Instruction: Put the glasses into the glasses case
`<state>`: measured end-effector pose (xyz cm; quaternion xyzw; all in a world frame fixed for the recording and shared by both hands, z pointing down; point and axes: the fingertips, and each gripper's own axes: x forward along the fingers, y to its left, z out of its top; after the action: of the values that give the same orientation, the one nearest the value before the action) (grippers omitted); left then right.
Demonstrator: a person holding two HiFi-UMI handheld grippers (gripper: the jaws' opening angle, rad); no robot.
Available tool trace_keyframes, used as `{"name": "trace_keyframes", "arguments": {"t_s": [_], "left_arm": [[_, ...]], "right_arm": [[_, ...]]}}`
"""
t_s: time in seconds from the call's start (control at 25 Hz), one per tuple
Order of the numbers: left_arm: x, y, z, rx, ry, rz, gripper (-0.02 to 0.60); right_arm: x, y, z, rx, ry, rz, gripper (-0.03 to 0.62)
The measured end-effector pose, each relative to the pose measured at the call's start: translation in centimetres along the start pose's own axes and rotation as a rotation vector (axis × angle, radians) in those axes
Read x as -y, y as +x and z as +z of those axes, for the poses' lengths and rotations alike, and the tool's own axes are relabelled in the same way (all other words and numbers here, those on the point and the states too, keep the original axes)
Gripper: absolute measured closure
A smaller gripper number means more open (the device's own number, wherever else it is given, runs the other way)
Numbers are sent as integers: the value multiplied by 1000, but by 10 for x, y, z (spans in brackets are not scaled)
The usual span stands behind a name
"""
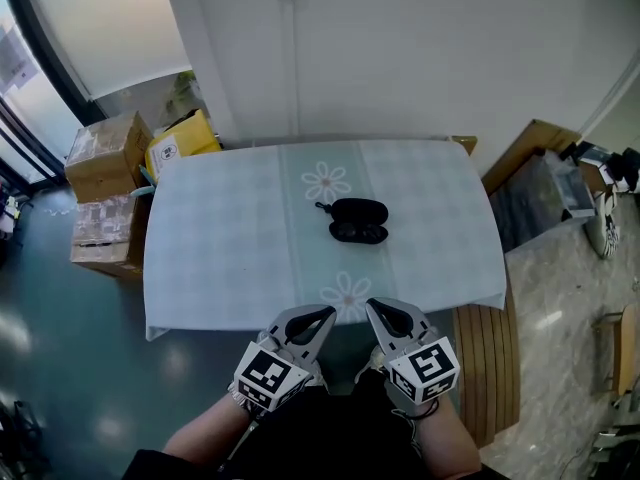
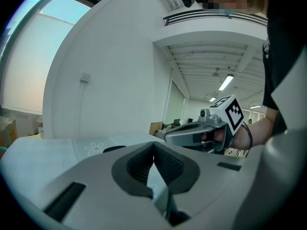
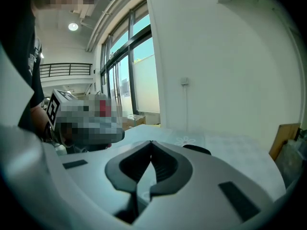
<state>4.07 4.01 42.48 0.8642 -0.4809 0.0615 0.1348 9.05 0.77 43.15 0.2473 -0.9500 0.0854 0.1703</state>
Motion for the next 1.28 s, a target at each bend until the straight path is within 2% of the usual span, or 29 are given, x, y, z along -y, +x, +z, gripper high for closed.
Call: {"name": "trace_keyframes", "arguments": {"t_s": [0.4, 1.28], "left_arm": [[11, 0, -7, 1, -17, -6, 555], [22, -3, -4, -10, 6, -8, 555]], "right_arm": [[-10, -15, -9, -5, 32, 9, 571], [-13, -30, -9, 33, 66, -8, 571]]}}
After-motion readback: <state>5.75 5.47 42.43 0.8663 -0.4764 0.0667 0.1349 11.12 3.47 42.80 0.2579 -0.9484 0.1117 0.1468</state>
